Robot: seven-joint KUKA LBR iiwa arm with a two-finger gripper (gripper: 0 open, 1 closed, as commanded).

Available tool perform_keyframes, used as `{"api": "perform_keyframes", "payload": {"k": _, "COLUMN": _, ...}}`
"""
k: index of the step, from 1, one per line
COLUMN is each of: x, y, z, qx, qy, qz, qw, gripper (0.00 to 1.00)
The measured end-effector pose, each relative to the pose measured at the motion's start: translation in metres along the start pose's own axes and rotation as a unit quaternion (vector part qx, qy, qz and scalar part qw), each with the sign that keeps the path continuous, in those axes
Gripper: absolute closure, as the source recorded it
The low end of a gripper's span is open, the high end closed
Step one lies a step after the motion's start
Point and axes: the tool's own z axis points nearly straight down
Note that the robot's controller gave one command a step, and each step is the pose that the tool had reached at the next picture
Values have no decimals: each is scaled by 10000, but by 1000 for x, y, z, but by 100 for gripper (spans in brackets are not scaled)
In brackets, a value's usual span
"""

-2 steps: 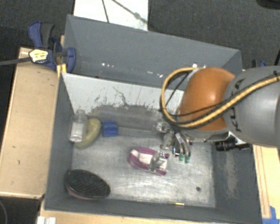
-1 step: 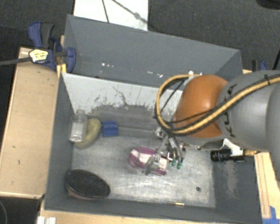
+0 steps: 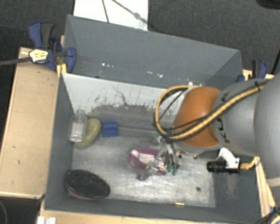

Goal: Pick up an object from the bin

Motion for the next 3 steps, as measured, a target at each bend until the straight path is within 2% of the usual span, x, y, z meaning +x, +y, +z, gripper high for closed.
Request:
{"api": "perform_keyframes", "payload": {"k": 1, "x": 9, "y": 6, "z": -1, "qx": 6, "qy": 9, "qz": 337, "qw": 9994, "gripper": 0}}
{"api": "perform_keyframes", "payload": {"k": 2, "x": 10, "y": 7, "z": -1, "qx": -1, "qy": 12, "qz": 333, "qw": 9994, "gripper": 100}}
{"api": "perform_keyframes", "payload": {"k": 3, "x": 10, "y": 7, "z": -2, "qx": 2, "qy": 7, "qz": 325, "qw": 9995, "gripper": 100}}
